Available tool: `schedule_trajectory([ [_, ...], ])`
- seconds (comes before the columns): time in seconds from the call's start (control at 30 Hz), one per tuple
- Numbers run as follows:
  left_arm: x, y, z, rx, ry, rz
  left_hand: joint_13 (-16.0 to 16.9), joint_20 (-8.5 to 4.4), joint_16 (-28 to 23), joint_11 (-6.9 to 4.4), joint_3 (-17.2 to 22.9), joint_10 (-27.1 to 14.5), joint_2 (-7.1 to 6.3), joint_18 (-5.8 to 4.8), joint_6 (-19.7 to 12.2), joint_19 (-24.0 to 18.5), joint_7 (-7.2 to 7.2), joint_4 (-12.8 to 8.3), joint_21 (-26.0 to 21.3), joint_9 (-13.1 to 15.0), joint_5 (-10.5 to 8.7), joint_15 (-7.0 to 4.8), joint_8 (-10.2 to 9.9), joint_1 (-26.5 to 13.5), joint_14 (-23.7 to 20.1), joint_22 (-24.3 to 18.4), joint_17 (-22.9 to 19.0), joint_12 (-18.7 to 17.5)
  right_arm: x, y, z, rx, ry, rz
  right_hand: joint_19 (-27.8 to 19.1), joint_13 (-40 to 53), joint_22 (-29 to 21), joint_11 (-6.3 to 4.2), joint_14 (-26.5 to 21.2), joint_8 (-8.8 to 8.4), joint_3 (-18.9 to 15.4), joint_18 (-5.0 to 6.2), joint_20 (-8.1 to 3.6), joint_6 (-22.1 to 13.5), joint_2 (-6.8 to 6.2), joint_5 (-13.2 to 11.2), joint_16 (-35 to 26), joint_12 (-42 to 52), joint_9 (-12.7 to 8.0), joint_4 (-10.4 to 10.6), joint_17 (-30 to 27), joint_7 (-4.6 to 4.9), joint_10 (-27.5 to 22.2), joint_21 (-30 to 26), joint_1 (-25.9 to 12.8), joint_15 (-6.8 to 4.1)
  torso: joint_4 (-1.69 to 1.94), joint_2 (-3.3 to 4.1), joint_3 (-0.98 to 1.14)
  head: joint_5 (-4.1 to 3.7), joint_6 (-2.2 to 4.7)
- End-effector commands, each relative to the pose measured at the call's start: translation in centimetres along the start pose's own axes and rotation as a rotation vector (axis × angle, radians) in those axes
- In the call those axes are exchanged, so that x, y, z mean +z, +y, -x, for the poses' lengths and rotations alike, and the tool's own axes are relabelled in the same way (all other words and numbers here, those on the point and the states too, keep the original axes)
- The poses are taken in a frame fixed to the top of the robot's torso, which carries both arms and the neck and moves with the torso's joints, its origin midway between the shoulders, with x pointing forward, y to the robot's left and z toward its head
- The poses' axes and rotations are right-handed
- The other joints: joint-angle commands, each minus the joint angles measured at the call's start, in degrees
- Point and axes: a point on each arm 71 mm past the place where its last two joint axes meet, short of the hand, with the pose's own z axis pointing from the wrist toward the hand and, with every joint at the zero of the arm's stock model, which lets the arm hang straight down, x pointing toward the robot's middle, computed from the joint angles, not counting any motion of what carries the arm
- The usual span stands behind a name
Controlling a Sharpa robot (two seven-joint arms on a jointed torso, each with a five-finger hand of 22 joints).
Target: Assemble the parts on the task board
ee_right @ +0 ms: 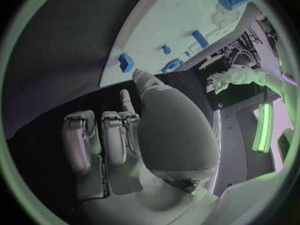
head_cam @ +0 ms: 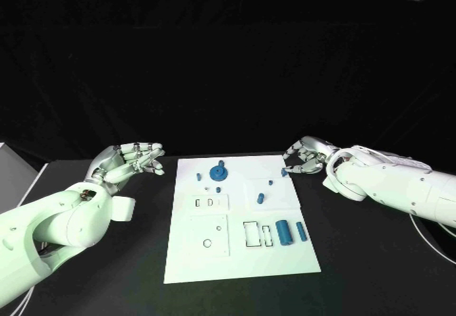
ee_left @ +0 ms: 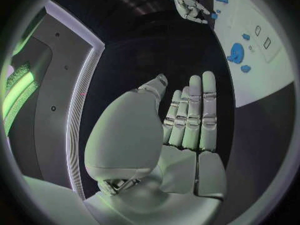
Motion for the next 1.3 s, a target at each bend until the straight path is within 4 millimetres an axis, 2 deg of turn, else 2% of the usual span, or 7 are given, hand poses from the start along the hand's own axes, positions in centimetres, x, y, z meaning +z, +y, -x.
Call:
schedule_trajectory([
  [0.03,0.0,-0.1,-0.1,-0.01,0.016,-0.011,0.1,-0.07,0.3,-0.04,0.3,-0.4,0.04,0.55,0.2,-0.3,0.14,-0.2,0.2,0.0,0.12,0.03,-0.2,-0.2,-0.5,0.0,0.1,-0.1,-0.1,0.0,-0.3,-0.004,0.049,0.02,5.9,15.1,15.1,0.45,5.7,-0.43,-0.1,-0.82,-0.03,-0.6,-0.04,-0.3,0.0,0.1,-0.1,0.0,14.1,-0.07,6.0,0.2,0.2,-0.07,-0.16,0.03,-0.05,0.08,-0.15],
  [0.53,-0.1,-0.1,0.0,-0.008,0.013,-0.01,0.1,-0.07,0.3,-0.04,0.3,-0.4,0.04,0.55,0.2,-0.3,0.14,-0.2,0.2,0.0,0.12,0.03,-0.2,-0.2,-0.5,0.0,0.1,-0.1,-0.1,-0.2,-0.7,-0.002,0.076,0.006,5.9,15.1,15.1,0.47,5.9,-0.34,-0.1,-0.82,0.08,-0.3,0.3,0.7,0.1,0.1,-0.1,0.6,14.5,-0.03,6.0,0.2,-0.3,0.06,-0.12,-0.07,-0.05,-0.14,-0.64],
  [0.9,0.0,-0.1,-0.1,-0.008,0.013,-0.01,0.1,-0.06,0.3,-0.04,0.4,-0.4,0.05,0.56,0.3,-0.4,0.13,-0.2,0.4,0.0,0.12,0.02,-0.3,-0.2,-0.6,0.2,0.1,-0.1,0.2,0.0,-1.4,-0.008,0.083,0.004,5.9,15.1,15.1,0.47,5.9,-0.15,0.3,-0.82,0.1,0.1,0.71,1.1,0.1,0.1,-0.1,0.8,14.7,-0.03,6.0,0.2,-0.2,0.05,0.01,-0.03,-0.02,0.07,-0.92],
  [1.07,0.0,-0.1,0.0,-0.007,0.012,-0.01,0.1,-0.06,0.3,-0.04,0.4,-0.4,0.05,0.56,0.3,-0.4,0.13,-0.2,0.4,0.0,0.12,0.02,-0.3,-0.2,-0.6,0.2,0.1,-0.1,0.2,0.0,-2.0,-0.008,0.09,0.002,5.9,15.1,15.1,0.49,5.9,-0.08,0.5,-0.82,0.12,0.3,0.85,1.4,0.2,0.1,-0.1,0.8,14.8,0.01,6.0,0.2,-0.1,0.07,0.0,-0.04,0.01,0.25,-1.05],
  [1.2,0.0,-0.1,0.0,-0.007,0.012,-0.01,0.1,-0.06,0.3,-0.04,0.4,-0.4,0.05,0.56,0.3,-0.4,0.13,-0.2,0.4,0.0,0.12,0.02,-0.3,-0.2,-0.6,0.2,0.1,-0.1,0.2,-0.1,-2.2,-0.011,0.095,0.0,5.9,15.1,15.1,0.51,5.9,0.03,0.7,-0.82,0.13,0.5,0.93,1.6,0.2,0.1,0.0,0.9,14.9,0.01,6.0,0.2,-0.1,0.08,-0.07,-0.06,-0.09,0.27,-1.23],
  [1.3,0.0,-0.1,0.0,-0.006,0.011,-0.01,0.1,-0.06,0.3,-0.04,0.4,-0.4,0.05,0.56,0.3,-0.4,0.13,-0.2,0.4,0.0,0.12,0.02,-0.3,-0.2,-0.6,0.2,0.1,-0.1,0.1,-0.1,-2.3,-0.014,0.098,-0.002,5.9,15.1,15.1,0.5,6.0,0.08,0.8,-0.82,0.13,0.6,0.94,1.7,0.2,0.1,0.0,0.9,15.0,0.0,6.0,0.2,0.0,0.07,-0.13,-0.04,-0.09,0.31,-1.32],
])
